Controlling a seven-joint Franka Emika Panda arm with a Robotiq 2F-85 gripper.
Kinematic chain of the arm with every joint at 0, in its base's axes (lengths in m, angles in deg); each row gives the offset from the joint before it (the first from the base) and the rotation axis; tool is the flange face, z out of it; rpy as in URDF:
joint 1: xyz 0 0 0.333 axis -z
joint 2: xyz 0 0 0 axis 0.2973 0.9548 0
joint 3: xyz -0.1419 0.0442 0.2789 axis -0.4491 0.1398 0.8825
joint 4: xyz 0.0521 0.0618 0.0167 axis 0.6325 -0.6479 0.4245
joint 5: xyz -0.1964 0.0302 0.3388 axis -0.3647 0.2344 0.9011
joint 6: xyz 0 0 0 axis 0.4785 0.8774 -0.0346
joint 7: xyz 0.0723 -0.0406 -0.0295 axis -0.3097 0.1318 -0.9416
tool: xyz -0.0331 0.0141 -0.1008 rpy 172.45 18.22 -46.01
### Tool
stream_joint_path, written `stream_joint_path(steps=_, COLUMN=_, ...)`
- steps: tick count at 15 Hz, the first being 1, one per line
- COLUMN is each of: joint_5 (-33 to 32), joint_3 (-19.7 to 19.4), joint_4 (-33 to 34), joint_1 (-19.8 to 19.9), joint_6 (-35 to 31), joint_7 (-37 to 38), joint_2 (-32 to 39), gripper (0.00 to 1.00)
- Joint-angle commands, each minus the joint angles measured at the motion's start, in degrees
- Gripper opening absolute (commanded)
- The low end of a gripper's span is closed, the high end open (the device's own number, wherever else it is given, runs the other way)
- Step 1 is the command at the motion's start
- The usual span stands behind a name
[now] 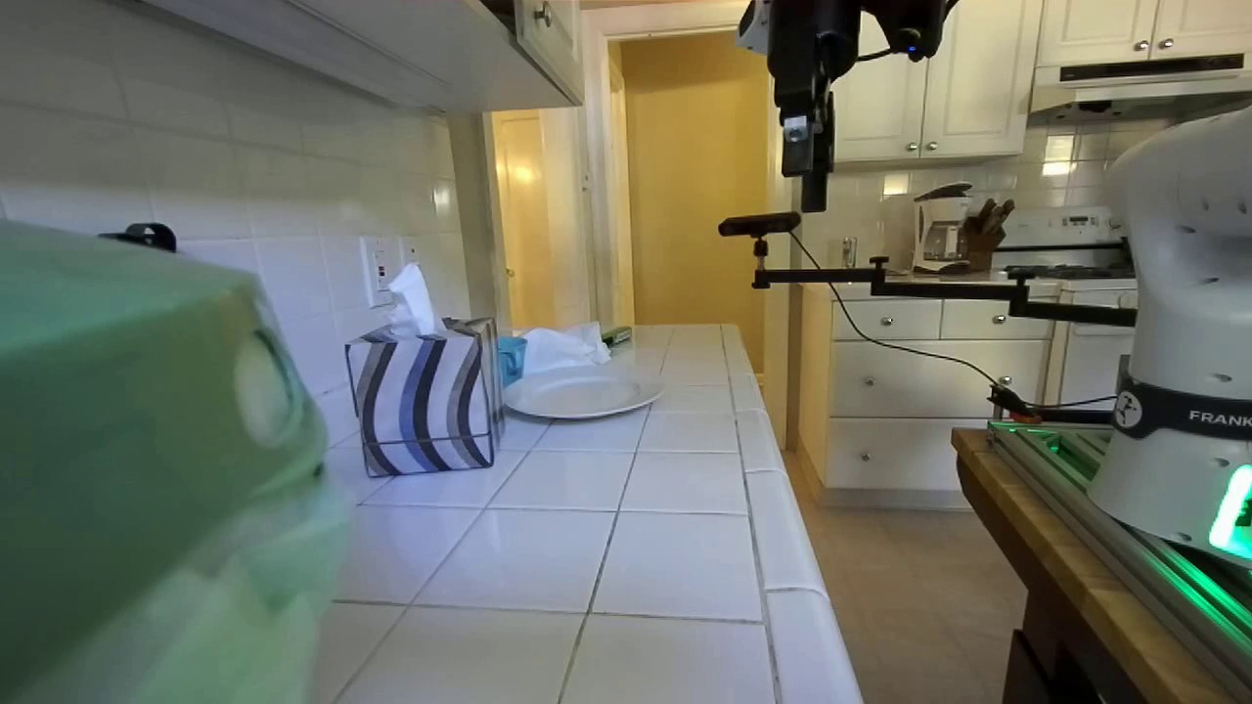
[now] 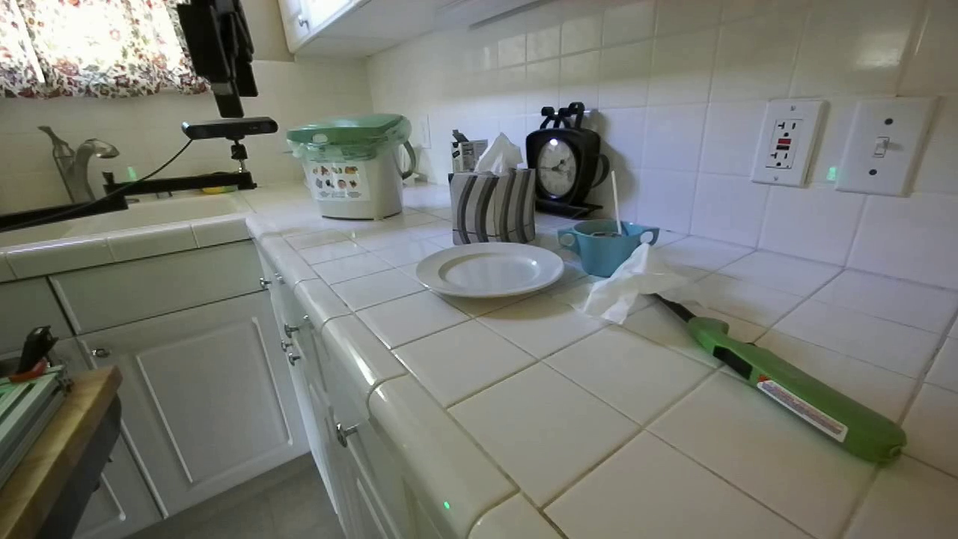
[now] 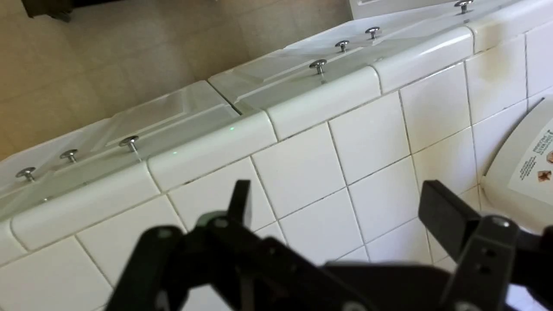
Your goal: Use the tissue to wipe the plate
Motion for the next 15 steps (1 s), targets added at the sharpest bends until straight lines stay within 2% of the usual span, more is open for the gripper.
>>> stream_joint_path(steps=1, joint_5=-0.3, joint_3=-0.2, joint_4=1.3, joint_1=1.7, joint_6=-2.0, joint_7=-1.3, joint_2=3.3, gripper=1.0)
stream_joint_path(steps=4, joint_5=-2.0, joint_3=-1.6, joint_4=3.0, joint_1=3.7, joint_6=-8.2, joint_7=-3.7, joint_2=9.2, gripper=1.0)
stream_joint_path(steps=8, joint_5=-3.0, joint_3=-3.9, joint_4=8.8, joint_1=5.7, joint_6=-16.3, joint_7=-6.1, joint_2=19.7, gripper=1.0)
stream_joint_path(steps=15, joint_5=-10.2, joint_3=-5.1, joint_4=23.1, joint_1=7.7, joint_6=-21.0, joint_7=-4.0, joint_2=35.3, gripper=1.0)
